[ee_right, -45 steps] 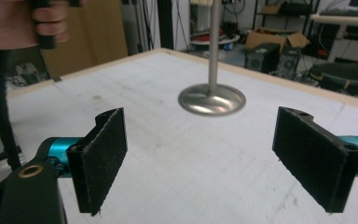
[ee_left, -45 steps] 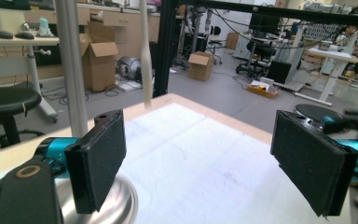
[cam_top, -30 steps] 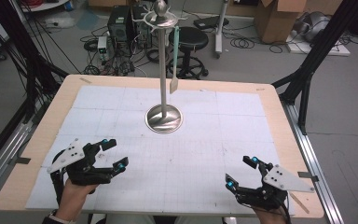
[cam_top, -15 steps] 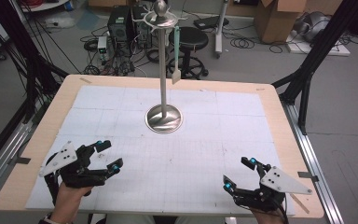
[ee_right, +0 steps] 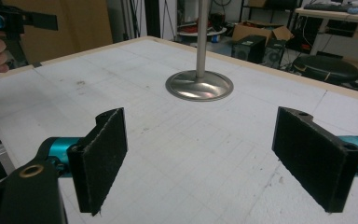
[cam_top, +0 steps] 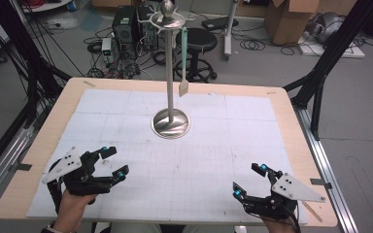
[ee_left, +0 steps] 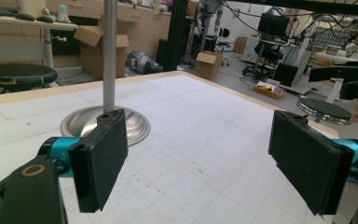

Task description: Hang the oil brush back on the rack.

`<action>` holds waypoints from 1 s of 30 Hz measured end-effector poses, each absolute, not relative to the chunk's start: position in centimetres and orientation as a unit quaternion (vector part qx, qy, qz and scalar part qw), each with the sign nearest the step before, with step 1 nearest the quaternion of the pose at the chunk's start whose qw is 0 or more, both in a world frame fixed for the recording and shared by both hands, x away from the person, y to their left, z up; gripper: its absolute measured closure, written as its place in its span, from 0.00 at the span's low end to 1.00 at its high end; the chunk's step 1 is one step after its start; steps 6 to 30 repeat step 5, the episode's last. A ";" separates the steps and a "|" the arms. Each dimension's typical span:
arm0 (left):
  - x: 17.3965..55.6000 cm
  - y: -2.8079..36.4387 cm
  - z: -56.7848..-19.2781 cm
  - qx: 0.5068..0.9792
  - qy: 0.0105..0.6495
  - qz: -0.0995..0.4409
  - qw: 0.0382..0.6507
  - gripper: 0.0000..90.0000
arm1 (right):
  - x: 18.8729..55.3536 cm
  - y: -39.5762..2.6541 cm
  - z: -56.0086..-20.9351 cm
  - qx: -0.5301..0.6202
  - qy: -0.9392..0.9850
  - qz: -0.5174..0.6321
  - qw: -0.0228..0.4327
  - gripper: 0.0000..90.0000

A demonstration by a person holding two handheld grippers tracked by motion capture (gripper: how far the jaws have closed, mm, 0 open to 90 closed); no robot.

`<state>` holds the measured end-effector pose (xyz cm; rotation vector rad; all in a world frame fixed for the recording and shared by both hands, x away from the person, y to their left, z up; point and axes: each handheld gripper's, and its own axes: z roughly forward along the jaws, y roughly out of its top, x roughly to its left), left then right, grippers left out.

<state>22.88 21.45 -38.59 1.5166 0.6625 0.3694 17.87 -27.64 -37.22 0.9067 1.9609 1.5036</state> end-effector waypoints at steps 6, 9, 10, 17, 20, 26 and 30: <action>22.9 21.6 -38.6 0.670 0.295 0.164 0.661 0.22 | 17.9 -27.7 -37.2 0.339 0.720 0.551 0.251 0.18; 22.9 21.6 -38.6 0.670 0.295 0.164 0.661 0.22 | 17.9 -27.7 -37.2 0.339 0.720 0.551 0.251 0.18; 22.9 21.6 -38.6 0.670 0.295 0.164 0.661 0.22 | 17.9 -27.7 -37.2 0.339 0.720 0.551 0.251 0.18; 22.9 21.6 -38.6 0.670 0.295 0.164 0.661 0.22 | 17.9 -27.7 -37.2 0.339 0.720 0.551 0.251 0.18; 22.9 21.6 -38.6 0.670 0.295 0.164 0.661 0.22 | 17.9 -27.7 -37.2 0.339 0.720 0.551 0.251 0.18; 22.9 21.6 -38.6 0.670 0.295 0.164 0.661 0.22 | 17.9 -27.7 -37.2 0.339 0.720 0.551 0.251 0.18; 22.9 21.6 -38.6 0.670 0.295 0.164 0.661 0.22 | 17.9 -27.7 -37.2 0.339 0.720 0.551 0.251 0.18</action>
